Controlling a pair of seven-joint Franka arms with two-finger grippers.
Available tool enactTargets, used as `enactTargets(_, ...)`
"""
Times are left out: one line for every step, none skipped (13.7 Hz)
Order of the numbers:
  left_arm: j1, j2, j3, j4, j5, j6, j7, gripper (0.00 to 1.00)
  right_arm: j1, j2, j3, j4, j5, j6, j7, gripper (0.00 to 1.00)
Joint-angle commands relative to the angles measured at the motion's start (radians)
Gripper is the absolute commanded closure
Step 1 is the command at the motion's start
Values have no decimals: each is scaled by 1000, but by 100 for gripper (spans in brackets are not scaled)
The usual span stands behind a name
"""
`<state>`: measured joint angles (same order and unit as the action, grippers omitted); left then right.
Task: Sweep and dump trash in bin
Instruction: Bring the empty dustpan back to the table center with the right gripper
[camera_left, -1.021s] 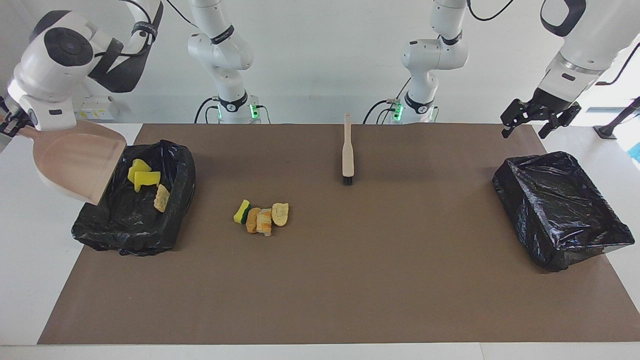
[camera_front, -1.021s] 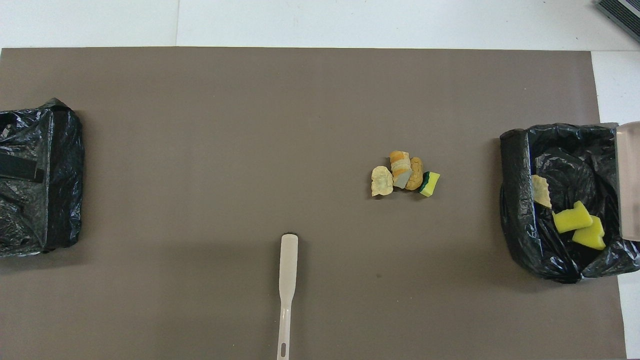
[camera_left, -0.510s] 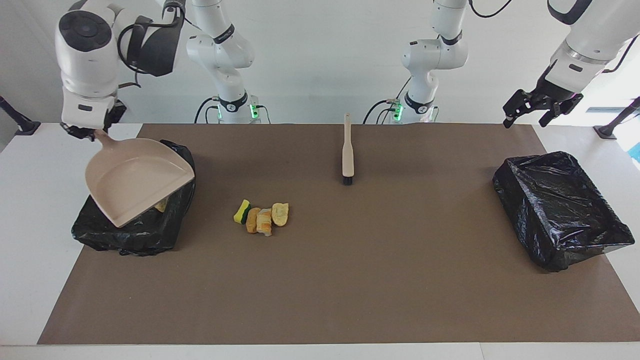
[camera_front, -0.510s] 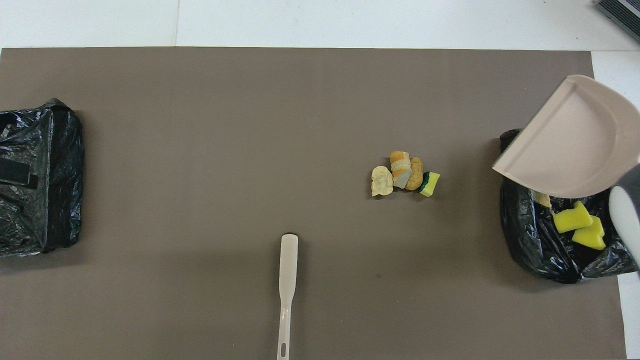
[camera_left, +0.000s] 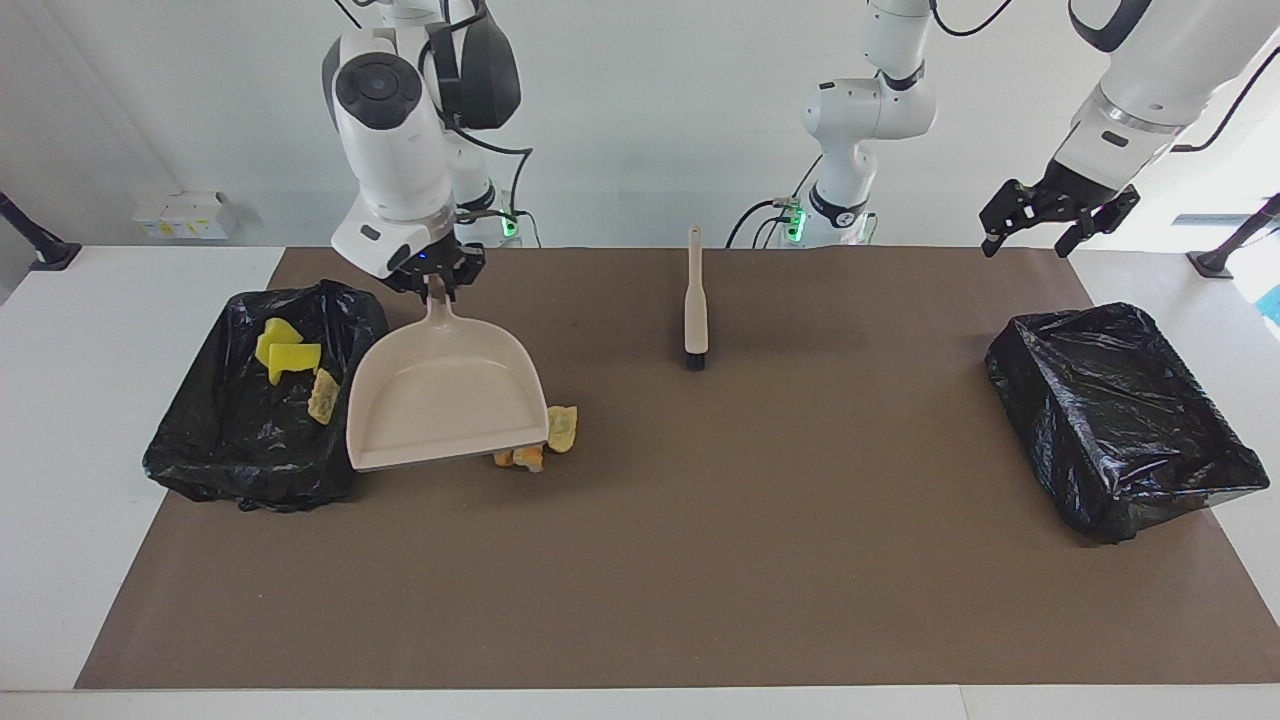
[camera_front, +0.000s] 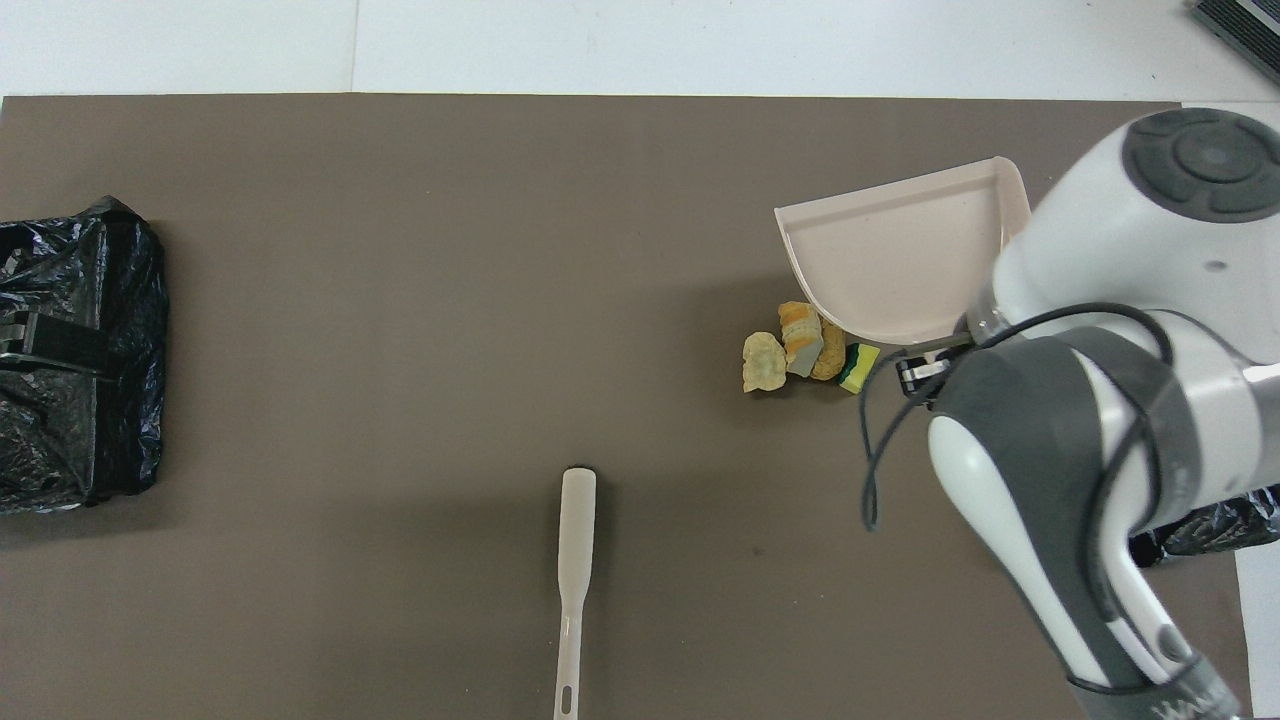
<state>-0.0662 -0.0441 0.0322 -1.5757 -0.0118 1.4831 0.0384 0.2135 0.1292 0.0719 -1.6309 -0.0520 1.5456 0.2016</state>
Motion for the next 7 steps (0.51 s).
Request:
enactTargets(-21,-7,9,-42,10,52,9,0,79,157,-6,154,99,58,226,100)
enactTargets(-24,-8,9,-65,10,77,9,0,87,173,-6,157,145,106,267,100)
enactTargets(-29,-16,9,-73,10,85,11,0,114,197,-6,160,153,144,287,100)
enactTargets(-29,-16,9,-81,10,98,17,0,156,223,-6,161,158,193,324,100)
enactTargets(-30,-22,9,-98,10,118,17,0,187,257,-6,161,161,258,373,100)
enactTargets(-29,-28,9,-118,10,149,20,0,220,286,-4,164,162,313,410,100)
enactTargets(-26,-30,9,-124,10,161,38,0,256,321,-4,181,162,355,436,100)
